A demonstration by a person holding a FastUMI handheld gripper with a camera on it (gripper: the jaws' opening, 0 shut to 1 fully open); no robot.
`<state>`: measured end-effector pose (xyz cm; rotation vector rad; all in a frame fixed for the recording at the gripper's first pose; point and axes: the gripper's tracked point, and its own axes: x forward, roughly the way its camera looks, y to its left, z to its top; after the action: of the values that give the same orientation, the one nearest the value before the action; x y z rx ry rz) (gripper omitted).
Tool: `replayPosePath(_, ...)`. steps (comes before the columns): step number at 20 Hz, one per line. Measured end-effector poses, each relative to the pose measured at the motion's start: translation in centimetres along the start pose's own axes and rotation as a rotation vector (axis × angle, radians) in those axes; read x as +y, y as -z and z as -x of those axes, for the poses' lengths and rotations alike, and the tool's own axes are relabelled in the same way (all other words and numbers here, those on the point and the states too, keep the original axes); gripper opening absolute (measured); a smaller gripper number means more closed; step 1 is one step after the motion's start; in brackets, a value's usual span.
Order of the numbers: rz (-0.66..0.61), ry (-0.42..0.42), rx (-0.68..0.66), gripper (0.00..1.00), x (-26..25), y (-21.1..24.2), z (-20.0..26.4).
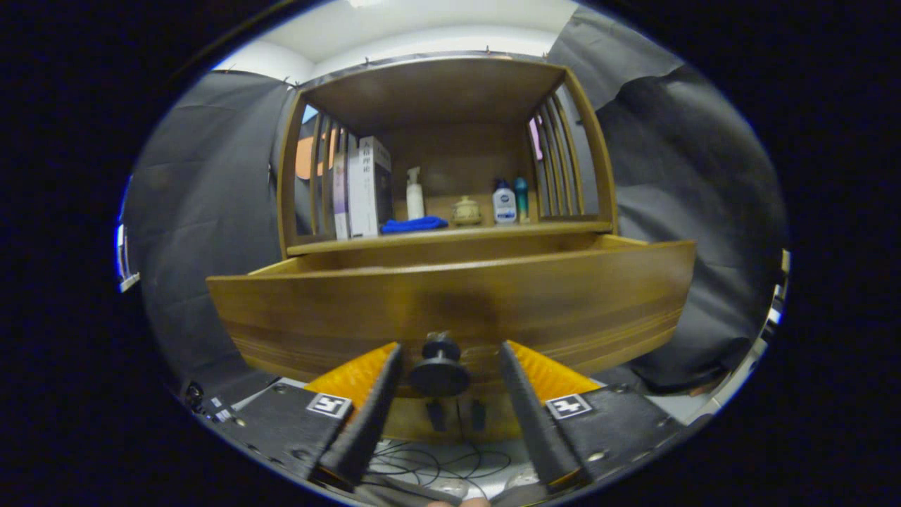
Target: Pull open the drawer, take out the items inside it, and place them on the countertop above the cabinet.
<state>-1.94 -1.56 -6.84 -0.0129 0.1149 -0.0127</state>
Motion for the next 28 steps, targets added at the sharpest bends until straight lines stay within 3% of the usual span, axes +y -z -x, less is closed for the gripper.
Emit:
replayPosePath(5,0.032,-0.008,-0.147,1.00,0.1,-7.5,1.7)
replayPosePath(7,0.011,-0.030,-0.172,1.00,0.8,-11.4,1.1)
replayPosePath(9,0.012,-0.005,-0.068,0.99,0.5,-12.7,-1.0)
replayPosePath(15,0.109,0.004,0.358,0.99,1.9,-9.7,-8.0)
replayPosePath(18,0.053,-0.019,0.574,0.99,2.6,-6.1,-9.9)
replayPosePath(21,0.028,-0.011,0.688,0.97,1.9,-3.2,-10.8)
replayPosePath(24,-0.017,-0.024,0.760,0.85,1.9,-1.5,-10.9)
replayPosePath(27,-0.023,-0.033,0.793,0.78,2.4,-0.5,-11.5)
replayPosePath(28,-0.021,-0.029,0.807,0.71,2.2,-0.3,-11.5)
